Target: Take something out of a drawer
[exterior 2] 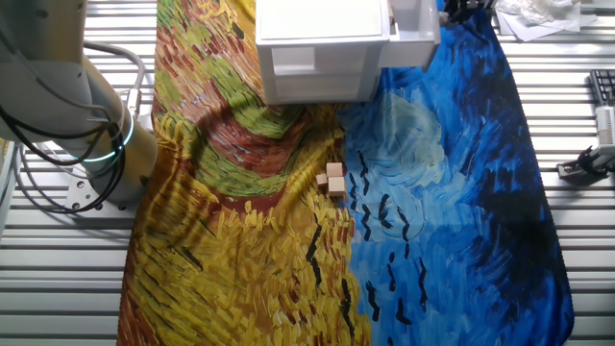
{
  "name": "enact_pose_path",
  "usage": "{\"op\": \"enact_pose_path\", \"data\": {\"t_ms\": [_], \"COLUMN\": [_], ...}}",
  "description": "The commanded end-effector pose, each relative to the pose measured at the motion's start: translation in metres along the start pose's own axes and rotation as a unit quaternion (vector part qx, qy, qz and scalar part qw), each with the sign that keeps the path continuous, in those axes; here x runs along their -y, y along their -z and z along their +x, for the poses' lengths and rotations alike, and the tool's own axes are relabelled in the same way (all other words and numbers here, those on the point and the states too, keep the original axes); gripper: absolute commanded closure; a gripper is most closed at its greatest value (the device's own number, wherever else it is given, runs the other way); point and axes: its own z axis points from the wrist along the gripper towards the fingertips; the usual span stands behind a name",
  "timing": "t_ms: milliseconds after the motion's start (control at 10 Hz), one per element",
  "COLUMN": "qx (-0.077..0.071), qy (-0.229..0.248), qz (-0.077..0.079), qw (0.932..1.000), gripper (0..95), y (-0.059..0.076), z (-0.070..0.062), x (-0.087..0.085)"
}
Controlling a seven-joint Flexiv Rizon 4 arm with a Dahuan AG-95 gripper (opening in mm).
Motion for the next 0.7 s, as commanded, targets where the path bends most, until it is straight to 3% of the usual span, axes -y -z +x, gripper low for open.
{"op": "enact_pose_path", "data": {"t_ms": [100, 700], "qx": [0.0, 0.016], "qy": [-0.002, 0.003], "qz": [0.001, 0.005], "qw": [1.0, 0.9999], "gripper": [95.0, 95.0], "y": [-0.0004, -0.0004], "z": [0.0001, 0.0001], "x": [-0.0001, -0.0001]}}
